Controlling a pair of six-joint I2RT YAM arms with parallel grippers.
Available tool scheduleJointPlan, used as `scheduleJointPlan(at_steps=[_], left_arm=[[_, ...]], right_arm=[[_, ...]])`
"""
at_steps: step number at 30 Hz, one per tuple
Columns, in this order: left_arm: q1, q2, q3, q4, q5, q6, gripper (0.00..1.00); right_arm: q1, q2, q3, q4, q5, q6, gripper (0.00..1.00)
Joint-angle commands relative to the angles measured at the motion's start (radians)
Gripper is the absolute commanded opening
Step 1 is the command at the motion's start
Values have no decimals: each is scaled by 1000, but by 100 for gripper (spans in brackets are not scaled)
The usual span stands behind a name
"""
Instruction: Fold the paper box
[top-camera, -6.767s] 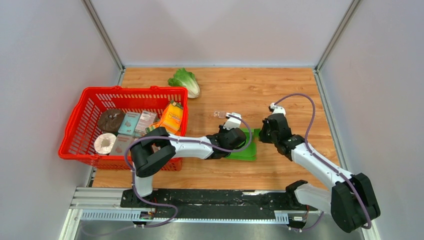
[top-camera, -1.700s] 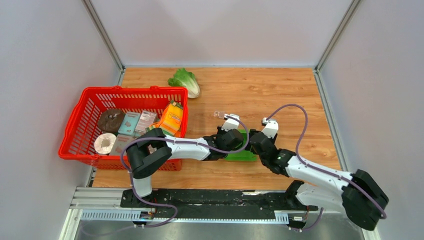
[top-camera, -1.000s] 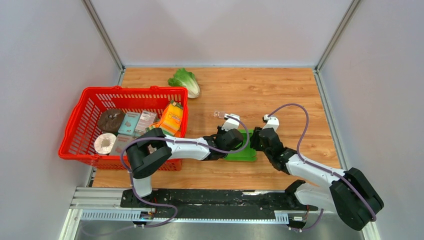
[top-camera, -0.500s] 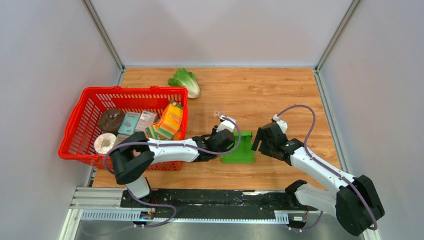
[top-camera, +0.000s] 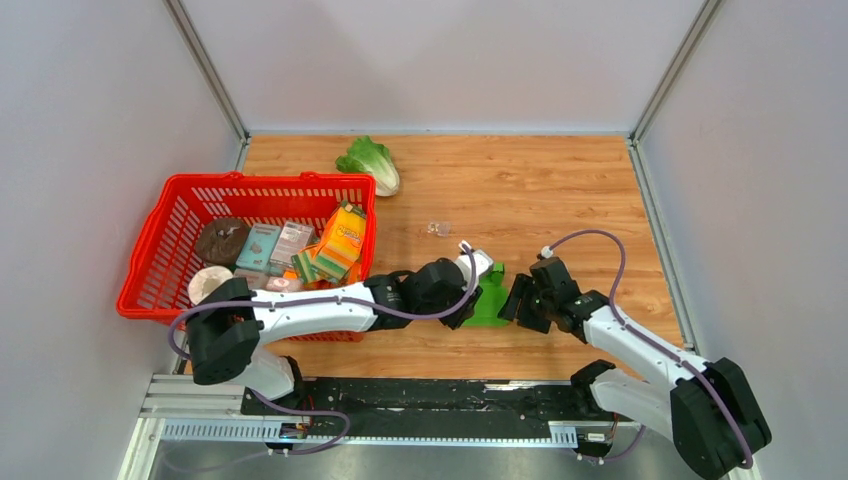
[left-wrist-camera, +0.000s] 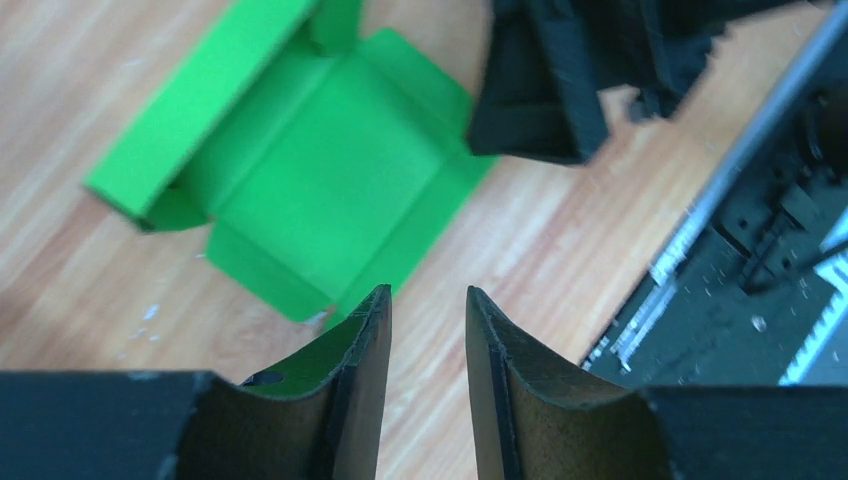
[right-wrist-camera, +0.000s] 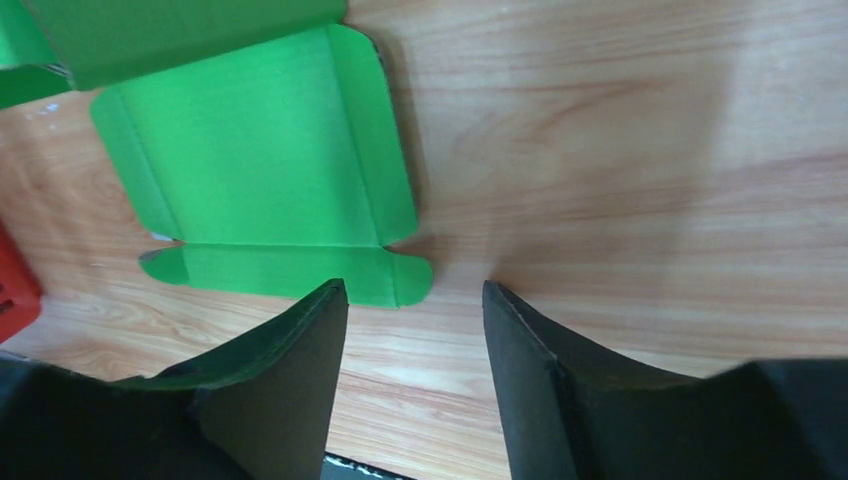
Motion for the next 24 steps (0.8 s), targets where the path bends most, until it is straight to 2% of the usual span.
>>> scheduleJointPlan(at_steps=[1, 4, 6, 10, 12, 16, 19, 24], left_arm=[[-92, 31, 28, 16, 59, 114, 41], [-165, 67, 37, 11, -20, 180, 43], [-179, 79, 31, 30, -37, 180, 43], [-187, 82, 24, 54, -64, 160, 43], [-187, 97, 34, 44, -89, 177, 45], [-187, 131, 60, 10, -135, 239, 50], [-187, 159, 83, 7, -143, 307, 57], [-185, 225, 151, -33, -161, 422, 58]], right_arm=[[-5, 14, -45, 128, -47, 18, 54], [-16, 43, -59, 158, -49, 28, 45], [-22, 60, -65, 184, -79, 42, 41], [-34, 57, -74, 185, -90, 64, 25], [-40, 54, -82, 198, -78, 76, 21], [-66, 52, -71, 201, -99, 67, 0], [-83, 45, -56, 178, -144, 54, 0], [-109, -3, -39, 124, -228, 87, 0]])
